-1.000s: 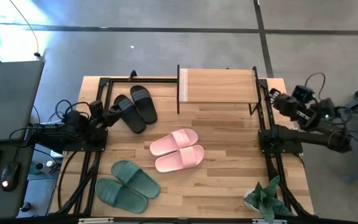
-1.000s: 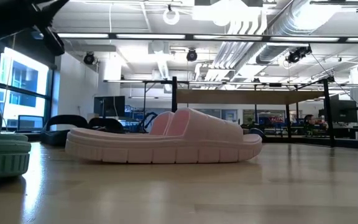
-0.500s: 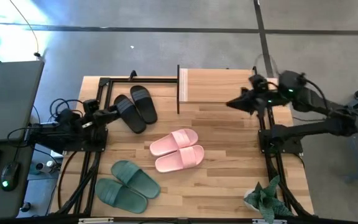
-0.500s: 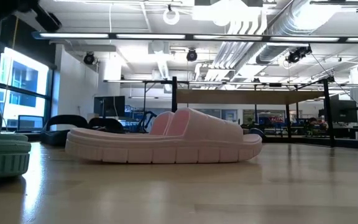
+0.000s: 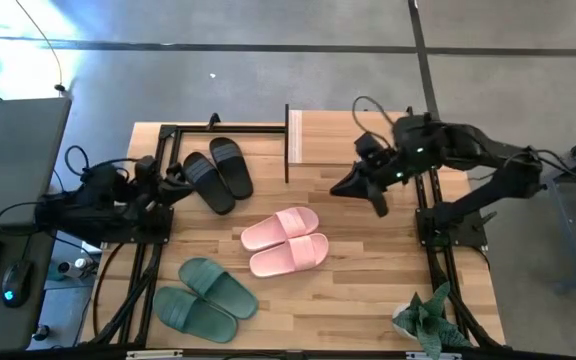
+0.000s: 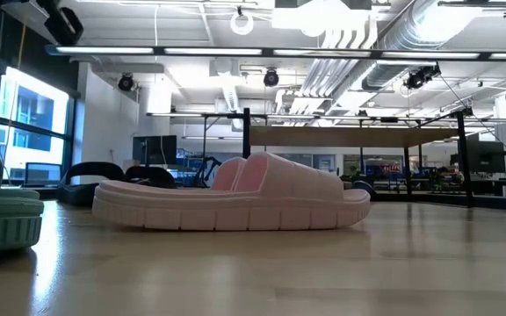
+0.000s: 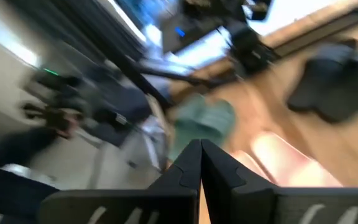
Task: Pick and place slides into the shelf
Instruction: Put the pink bottom slide on the shelf
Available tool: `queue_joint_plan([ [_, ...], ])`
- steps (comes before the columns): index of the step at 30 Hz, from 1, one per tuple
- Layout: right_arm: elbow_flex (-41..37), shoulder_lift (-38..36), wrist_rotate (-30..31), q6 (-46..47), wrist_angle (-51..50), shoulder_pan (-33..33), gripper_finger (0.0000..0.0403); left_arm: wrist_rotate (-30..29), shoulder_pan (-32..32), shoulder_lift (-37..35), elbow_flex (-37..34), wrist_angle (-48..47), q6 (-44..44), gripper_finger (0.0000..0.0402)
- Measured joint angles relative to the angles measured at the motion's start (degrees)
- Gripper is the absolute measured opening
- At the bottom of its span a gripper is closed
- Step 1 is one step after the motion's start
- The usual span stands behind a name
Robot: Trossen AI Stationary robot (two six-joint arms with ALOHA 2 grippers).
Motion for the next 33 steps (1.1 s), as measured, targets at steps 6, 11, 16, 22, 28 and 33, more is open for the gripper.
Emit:
queue_joint_plan([
  [6,11.1,8.8,7.6,-1.7,-16.4,1.9,0.0002,-2.2,0.0,11.3,7.6,-13.9,6.7,0.0001],
  [11,15.0,15.4,9.6,-4.3,-22.6,3.6,0.0031,-2.7,0.0,21.0,11.5,-20.7,11.8,0.0001],
  [16,15.9,20.6,13.0,-4.5,-24.7,4.0,0.0094,-2.0,0.0,27.4,13.1,-21.3,15.8,0.0001],
  [22,15.9,25.4,15.7,4.0,-24.8,3.4,0.0137,-0.5,0.0,31.7,14.4,-21.4,19.2,0.0001],
  [28,15.9,29.0,15.1,7.2,-26.4,4.1,0.0131,1.4,0.0,33.1,14.4,-21.7,21.0,0.0002],
  [33,15.9,31.5,15.8,10.6,-27.8,4.7,0.0125,1.5,0.0,33.1,14.4,-22.1,20.9,0.0041],
])
